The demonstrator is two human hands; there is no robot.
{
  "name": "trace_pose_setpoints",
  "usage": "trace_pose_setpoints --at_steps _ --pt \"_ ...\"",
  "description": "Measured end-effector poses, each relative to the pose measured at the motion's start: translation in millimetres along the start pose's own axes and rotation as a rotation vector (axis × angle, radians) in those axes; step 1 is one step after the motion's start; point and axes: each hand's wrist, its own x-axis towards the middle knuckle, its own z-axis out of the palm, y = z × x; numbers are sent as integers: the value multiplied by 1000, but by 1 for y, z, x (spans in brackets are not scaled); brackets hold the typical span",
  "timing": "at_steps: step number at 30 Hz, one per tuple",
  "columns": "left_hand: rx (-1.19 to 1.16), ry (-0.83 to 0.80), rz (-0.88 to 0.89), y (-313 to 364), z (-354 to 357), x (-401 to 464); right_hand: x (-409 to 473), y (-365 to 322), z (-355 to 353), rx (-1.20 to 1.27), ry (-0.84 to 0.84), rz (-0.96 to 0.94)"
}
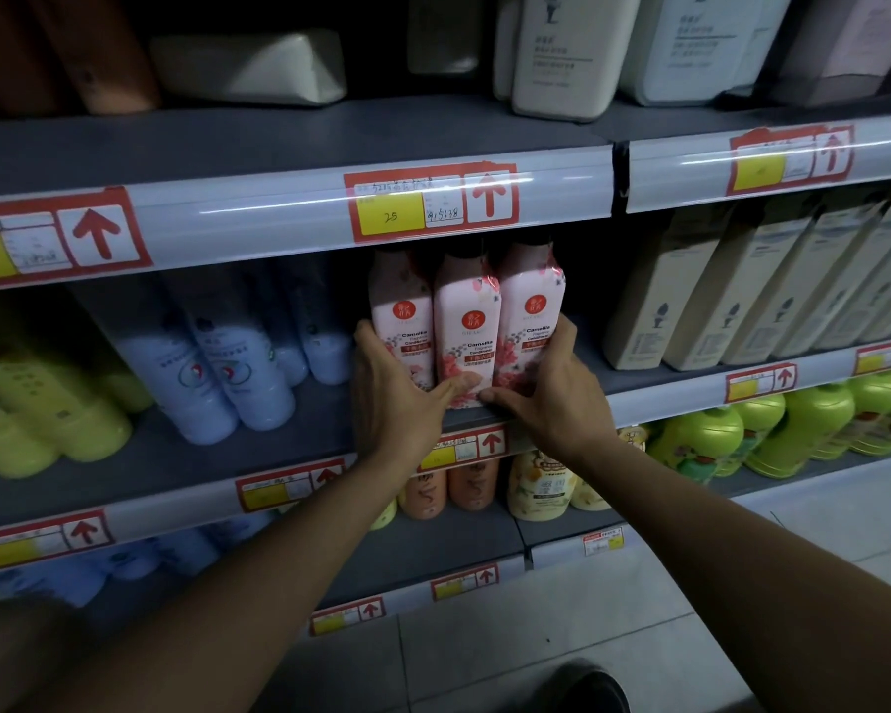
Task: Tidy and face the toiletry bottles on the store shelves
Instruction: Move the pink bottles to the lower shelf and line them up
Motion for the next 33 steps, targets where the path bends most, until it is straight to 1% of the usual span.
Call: trace_pose_setpoints --at_steps 11,26,33 --pt "101 72 34 2 4 3 4 -1 5 23 38 3" --pt "186 33 75 -2 -1 2 7 -1 6 37 38 6" --pt "193 26 63 -1 -4 3 6 0 6 -6 26 4"
